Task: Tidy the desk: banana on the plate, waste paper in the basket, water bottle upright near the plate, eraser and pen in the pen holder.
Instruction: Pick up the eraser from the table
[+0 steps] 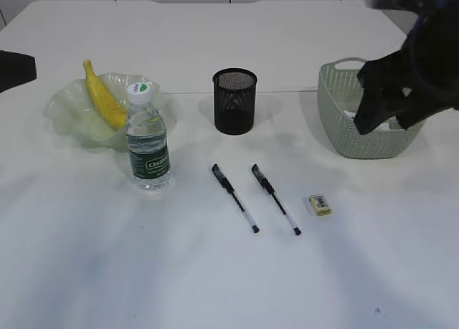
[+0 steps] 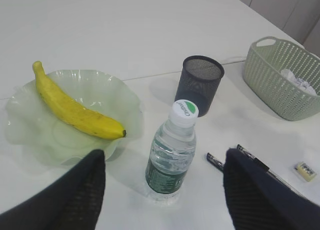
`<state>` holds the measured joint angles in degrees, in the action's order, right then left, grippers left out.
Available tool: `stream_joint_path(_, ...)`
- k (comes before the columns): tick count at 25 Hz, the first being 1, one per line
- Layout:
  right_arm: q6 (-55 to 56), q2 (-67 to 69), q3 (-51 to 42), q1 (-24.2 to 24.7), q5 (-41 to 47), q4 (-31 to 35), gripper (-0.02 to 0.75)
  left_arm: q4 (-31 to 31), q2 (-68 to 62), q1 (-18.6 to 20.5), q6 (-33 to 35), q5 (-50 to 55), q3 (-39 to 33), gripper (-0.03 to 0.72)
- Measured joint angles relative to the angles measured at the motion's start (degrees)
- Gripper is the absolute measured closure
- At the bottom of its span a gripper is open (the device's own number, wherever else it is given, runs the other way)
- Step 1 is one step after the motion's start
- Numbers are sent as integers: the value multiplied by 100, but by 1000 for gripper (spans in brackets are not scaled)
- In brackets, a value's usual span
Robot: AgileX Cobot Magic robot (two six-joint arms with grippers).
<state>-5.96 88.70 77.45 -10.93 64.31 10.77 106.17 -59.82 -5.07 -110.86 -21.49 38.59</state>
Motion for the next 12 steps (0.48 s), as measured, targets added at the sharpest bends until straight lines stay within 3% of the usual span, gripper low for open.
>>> stream_joint_path(5, 431, 680, 395, -607, 85, -720, 267, 0, 0, 0, -8, 0, 0, 171)
stream_joint_path(12, 759, 1772, 1054, -676, 500, -931, 271, 0, 0, 0, -8, -7, 0, 171)
